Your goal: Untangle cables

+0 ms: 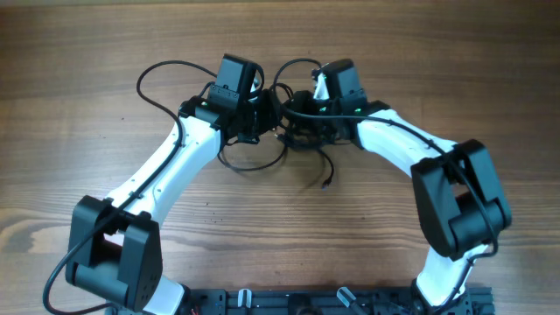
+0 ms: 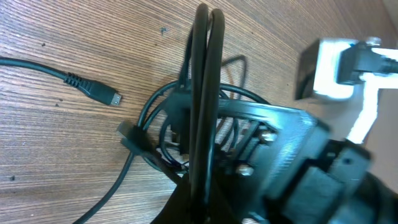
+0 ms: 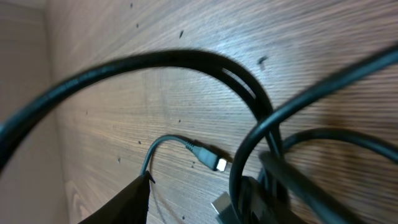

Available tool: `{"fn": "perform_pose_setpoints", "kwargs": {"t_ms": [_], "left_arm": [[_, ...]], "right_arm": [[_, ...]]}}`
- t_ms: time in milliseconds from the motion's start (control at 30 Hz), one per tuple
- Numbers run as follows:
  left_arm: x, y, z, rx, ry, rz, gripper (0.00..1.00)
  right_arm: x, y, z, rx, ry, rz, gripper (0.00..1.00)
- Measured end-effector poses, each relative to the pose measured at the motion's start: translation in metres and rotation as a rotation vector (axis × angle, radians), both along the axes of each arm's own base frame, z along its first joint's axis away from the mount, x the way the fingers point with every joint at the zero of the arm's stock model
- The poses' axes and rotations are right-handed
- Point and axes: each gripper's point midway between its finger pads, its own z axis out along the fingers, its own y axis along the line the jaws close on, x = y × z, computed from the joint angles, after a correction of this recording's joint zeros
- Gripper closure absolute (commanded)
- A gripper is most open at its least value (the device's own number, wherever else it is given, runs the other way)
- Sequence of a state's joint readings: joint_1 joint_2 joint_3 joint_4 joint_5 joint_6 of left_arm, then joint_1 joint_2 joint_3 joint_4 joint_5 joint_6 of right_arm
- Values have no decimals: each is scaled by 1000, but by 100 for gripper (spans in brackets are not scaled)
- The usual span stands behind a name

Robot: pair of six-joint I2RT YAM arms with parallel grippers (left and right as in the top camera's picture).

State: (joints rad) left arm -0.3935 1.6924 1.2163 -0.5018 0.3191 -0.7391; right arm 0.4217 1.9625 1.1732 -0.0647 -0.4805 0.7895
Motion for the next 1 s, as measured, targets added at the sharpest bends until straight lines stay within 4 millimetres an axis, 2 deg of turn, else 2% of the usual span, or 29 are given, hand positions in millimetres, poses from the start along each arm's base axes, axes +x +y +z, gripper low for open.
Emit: {"fn": "perform_pose_setpoints", "kwargs": {"t_ms": [167, 267, 400, 433, 533, 700, 767, 900, 1000], "left_arm": [[-1, 0, 0, 1, 3, 0, 96], [0, 0, 0, 1, 2, 0, 96], [0, 0, 0, 1, 2, 0, 96], [0, 0, 0, 1, 2, 0, 96], [0, 0, 0, 1, 1, 0, 96], [1, 1, 0, 6, -3, 0, 96], [0, 3, -1, 14, 0, 4, 96], [2, 7, -3, 33, -3, 18, 96], [2, 9, -4, 45, -6, 20, 96]], "right_arm": [[-2, 5, -26, -12, 51, -21, 60], [0, 6, -30, -6, 53, -28, 66], [4, 7, -29, 3, 41, -37, 93], [4, 7, -29, 4, 41, -37, 96], [6, 9, -25, 16, 24, -25, 96], [9, 9, -6, 89, -11, 27, 96], [15, 1, 23, 136, -53, 33, 96], [26, -30, 130, 281, -236, 30, 96], [19, -69, 209, 372, -359, 2, 96]]}}
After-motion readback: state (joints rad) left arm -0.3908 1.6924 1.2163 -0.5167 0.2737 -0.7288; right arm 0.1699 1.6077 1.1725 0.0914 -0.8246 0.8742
